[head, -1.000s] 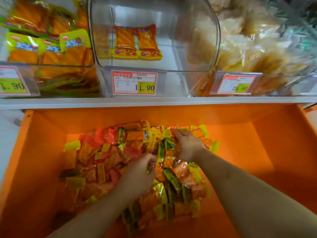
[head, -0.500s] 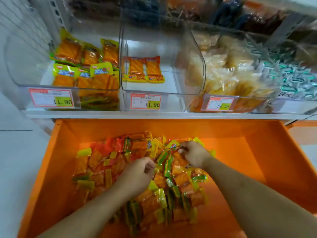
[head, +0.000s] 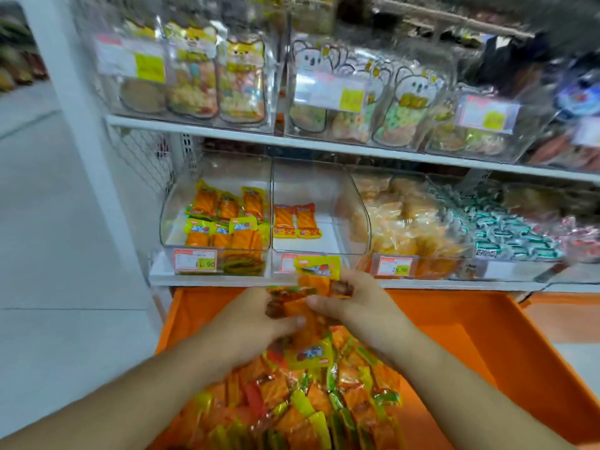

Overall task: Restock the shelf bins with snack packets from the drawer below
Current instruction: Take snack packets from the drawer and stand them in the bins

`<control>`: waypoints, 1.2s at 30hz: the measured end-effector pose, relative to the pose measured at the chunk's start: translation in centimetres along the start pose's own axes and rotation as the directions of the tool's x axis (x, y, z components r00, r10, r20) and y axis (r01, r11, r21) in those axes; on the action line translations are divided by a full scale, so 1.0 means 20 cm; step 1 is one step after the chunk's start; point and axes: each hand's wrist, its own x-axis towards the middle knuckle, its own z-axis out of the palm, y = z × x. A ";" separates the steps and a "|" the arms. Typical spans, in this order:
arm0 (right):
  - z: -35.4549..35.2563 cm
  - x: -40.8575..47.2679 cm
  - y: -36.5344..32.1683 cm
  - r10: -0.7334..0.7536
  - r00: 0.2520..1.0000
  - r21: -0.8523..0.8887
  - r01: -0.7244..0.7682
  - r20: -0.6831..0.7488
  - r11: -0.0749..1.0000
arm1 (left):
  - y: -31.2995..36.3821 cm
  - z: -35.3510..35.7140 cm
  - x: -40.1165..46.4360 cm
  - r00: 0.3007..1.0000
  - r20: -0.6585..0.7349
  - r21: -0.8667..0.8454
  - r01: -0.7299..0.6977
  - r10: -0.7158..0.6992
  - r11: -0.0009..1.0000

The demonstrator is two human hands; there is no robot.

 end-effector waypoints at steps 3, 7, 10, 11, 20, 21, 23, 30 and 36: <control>0.03 -0.03 -0.07 -0.065 0.995 -0.055 0.061 -0.072 0.997 | 0.07 -0.09 -0.08 1.000 -0.023 0.041 0.014 -0.013 0.999; 0.06 -0.03 -0.13 -0.048 0.996 0.121 0.057 -0.077 0.991 | 0.09 -0.18 -0.13 0.998 -0.025 0.058 0.054 -0.053 0.997; 0.05 0.01 -0.13 -0.069 0.981 0.034 0.076 -0.182 0.997 | 0.10 -0.20 -0.12 0.997 -0.054 0.055 0.058 -0.055 0.997; 0.04 0.03 -0.13 -0.075 0.975 0.021 0.082 -0.209 0.996 | 0.11 -0.20 -0.10 0.997 -0.069 0.041 0.049 -0.046 0.998; -0.09 0.15 -0.11 0.036 0.960 0.265 0.040 -0.277 0.964 | 0.15 -0.35 0.03 0.943 -0.320 -0.272 0.001 -0.091 0.962; -0.10 0.16 -0.11 0.047 0.963 0.295 0.035 -0.264 0.955 | 0.14 -0.36 0.04 0.938 -0.334 -0.293 -0.006 -0.096 0.956; -0.11 0.16 -0.12 0.057 0.965 0.327 0.031 -0.257 0.945 | 0.13 -0.37 0.05 0.929 -0.352 -0.330 -0.011 -0.112 0.944; -0.13 0.14 -0.13 0.068 0.976 0.431 0.028 -0.207 0.902 | 0.13 -0.37 0.05 0.923 -0.349 -0.537 -0.052 -0.165 0.842; 0.08 0.10 -0.09 0.143 0.985 0.513 -0.075 -0.095 0.855 | 0.16 -0.26 -0.01 0.946 -0.285 -0.636 -0.069 -0.151 0.768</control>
